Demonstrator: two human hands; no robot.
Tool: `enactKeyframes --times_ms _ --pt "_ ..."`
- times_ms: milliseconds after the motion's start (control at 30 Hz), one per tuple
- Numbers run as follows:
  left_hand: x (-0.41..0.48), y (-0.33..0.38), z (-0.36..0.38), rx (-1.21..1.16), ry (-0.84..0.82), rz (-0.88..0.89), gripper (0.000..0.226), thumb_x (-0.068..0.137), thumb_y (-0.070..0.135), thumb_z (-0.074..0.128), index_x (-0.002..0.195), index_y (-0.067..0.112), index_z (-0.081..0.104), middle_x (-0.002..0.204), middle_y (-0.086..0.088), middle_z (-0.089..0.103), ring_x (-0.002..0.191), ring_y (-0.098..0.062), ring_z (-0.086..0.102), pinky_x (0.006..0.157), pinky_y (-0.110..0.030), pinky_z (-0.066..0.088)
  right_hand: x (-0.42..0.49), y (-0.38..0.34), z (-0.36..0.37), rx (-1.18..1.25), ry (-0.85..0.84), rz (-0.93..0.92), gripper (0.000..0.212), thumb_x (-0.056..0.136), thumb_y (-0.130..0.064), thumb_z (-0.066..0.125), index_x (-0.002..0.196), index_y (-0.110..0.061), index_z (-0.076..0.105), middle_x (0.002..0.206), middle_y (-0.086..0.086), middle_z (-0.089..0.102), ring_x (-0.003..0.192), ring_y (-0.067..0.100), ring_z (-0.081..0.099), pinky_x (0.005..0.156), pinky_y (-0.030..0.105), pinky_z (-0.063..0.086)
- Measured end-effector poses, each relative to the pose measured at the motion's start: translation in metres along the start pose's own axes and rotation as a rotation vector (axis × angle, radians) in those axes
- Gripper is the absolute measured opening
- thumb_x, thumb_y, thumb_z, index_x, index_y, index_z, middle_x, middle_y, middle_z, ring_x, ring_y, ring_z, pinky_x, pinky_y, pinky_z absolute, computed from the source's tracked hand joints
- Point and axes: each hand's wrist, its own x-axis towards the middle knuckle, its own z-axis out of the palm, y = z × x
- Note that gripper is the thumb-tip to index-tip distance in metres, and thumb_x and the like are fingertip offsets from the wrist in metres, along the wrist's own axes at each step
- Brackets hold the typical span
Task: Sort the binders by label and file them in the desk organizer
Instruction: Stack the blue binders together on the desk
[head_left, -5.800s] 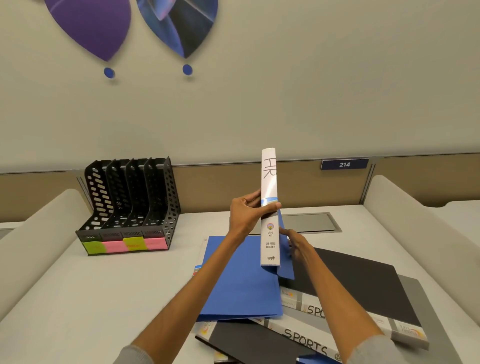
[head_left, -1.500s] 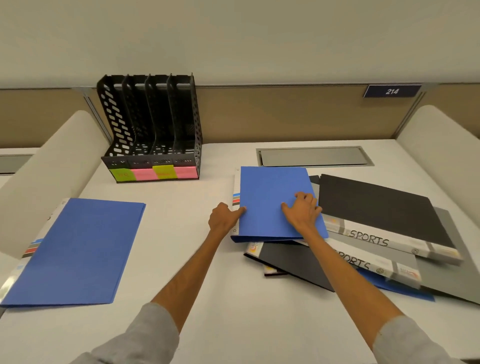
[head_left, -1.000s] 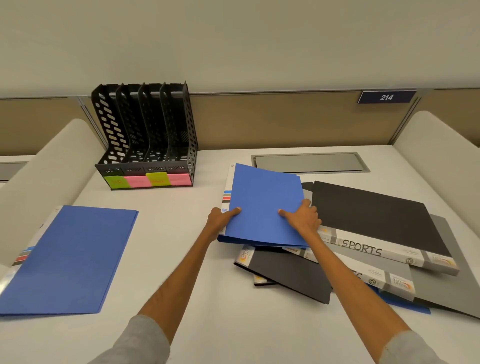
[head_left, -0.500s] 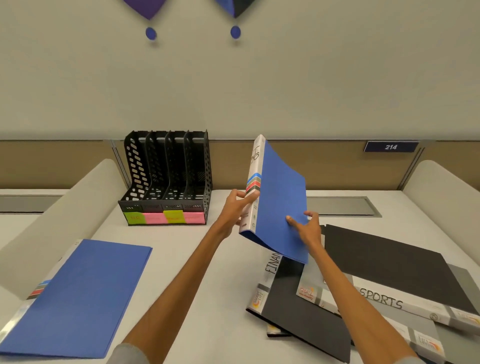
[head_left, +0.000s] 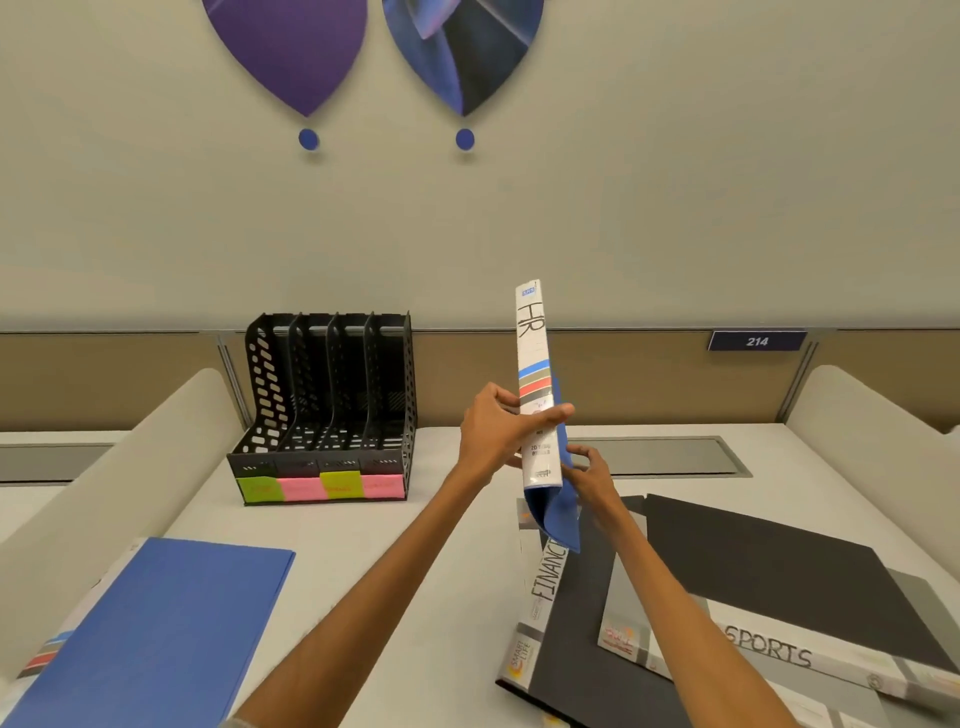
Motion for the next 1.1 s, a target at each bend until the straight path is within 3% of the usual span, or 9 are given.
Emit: enactKeyframes --times_ms 100,367,700,900,1033,1100 --pt "0.001 0.006 0.003 0.078 0.034 0.020 0.072 0.055 0.063 0.084 0.097 0.019 0.046 0.092 0.005 0.070 0.076 -0.015 0.073 0.061 -0.038 0.062 0.000 -0.002 0.006 0.003 -0.014 0.012 0.043 0.093 -0.017 0.063 0.130 -0.004 0.044 0.130 0.018 0.056 0.115 0.037 0.057 0.098 0.052 0.049" --pt "0.005 -0.003 -0.007 0.105 0.027 0.011 0.066 0.052 0.064 0.084 0.089 0.024 0.047 0.089 0.006 0.070 0.072 -0.014 0.073 0.056 -0.035 0.062 -0.001 0.004 0.018 0.026 -0.017 0.024 0.045 0.093 -0.019 0.063 0.131 -0.004 0.045 0.129 0.019 0.058 0.116 0.039 0.057 0.099 0.058 0.047" --pt "0.006 -0.013 -0.022 0.038 0.036 0.001 0.056 0.058 0.057 0.085 0.084 0.028 0.045 0.085 0.009 0.070 0.070 -0.011 0.073 0.052 -0.025 0.057 0.002 0.009 0.028 0.070 -0.019 0.035 0.051 0.089 -0.024 0.068 0.130 -0.006 0.044 0.129 0.018 0.057 0.115 0.036 0.058 0.098 0.051 0.050" --pt "0.002 -0.030 -0.056 0.029 0.089 -0.063 0.048 0.066 0.042 0.086 0.092 0.012 0.060 0.084 0.008 0.069 0.068 -0.007 0.070 0.056 -0.021 0.054 0.004 0.019 0.039 0.065 0.043 0.072 0.063 0.081 -0.028 0.077 0.128 -0.006 0.042 0.128 0.016 0.056 0.112 0.033 0.056 0.092 0.043 0.048" --pt "-0.006 -0.052 -0.100 0.034 0.143 -0.133 0.030 0.071 0.034 0.083 0.090 0.016 0.070 0.091 0.002 0.073 0.080 -0.017 0.072 0.071 -0.033 0.059 0.000 0.028 0.062 0.043 0.092 0.104 0.075 0.073 -0.032 0.084 0.128 -0.005 0.040 0.130 0.012 0.054 0.114 0.030 0.055 0.096 0.045 0.049" --pt "-0.014 -0.065 -0.124 0.012 0.169 -0.197 0.025 0.072 0.032 0.082 0.089 0.017 0.071 0.092 0.002 0.074 0.081 -0.018 0.072 0.072 -0.034 0.058 -0.006 0.031 0.078 0.022 0.087 0.123 0.083 0.070 -0.033 0.086 0.131 -0.008 0.035 0.131 0.011 0.050 0.111 0.027 0.053 0.093 0.042 0.046"
